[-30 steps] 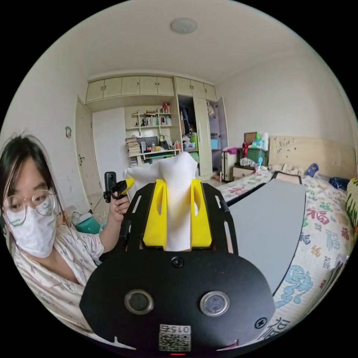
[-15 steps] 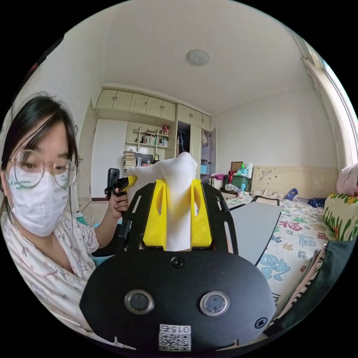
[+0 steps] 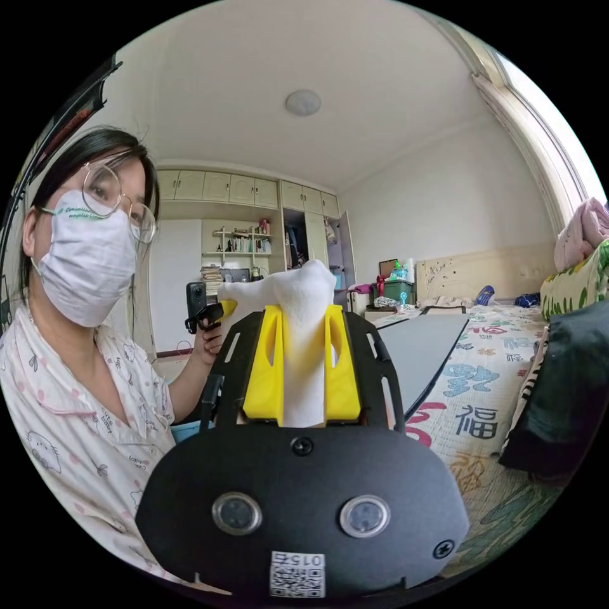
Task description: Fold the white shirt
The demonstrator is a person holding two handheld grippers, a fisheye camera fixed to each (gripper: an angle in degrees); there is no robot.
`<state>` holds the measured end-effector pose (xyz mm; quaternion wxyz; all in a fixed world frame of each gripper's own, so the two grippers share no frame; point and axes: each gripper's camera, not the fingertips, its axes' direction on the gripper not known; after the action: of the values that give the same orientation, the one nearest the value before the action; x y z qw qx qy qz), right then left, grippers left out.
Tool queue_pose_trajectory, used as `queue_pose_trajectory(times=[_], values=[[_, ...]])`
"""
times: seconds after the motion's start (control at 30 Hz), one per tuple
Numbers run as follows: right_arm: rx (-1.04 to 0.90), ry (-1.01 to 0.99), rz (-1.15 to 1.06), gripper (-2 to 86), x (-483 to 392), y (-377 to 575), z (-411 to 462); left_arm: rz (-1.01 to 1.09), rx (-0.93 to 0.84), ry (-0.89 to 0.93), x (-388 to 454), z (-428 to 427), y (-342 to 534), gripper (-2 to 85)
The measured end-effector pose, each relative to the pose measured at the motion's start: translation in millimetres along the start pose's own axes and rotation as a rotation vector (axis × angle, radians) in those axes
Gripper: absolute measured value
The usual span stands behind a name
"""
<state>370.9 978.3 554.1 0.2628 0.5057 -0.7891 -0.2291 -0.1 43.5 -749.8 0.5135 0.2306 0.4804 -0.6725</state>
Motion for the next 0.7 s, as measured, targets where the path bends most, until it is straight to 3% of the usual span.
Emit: queue_pose_trajectory(times=[0.37, 0.7], values=[[0.009, 0.044, -0.01, 10.0, -83, -69, 73, -0.007, 0.013, 0.002, -60, -87, 113, 7.0], [0.014, 0.092, -0.023, 10.0, -122, -135, 162, -0.03, 0.031, 0.033, -118, -136, 146, 6.5]])
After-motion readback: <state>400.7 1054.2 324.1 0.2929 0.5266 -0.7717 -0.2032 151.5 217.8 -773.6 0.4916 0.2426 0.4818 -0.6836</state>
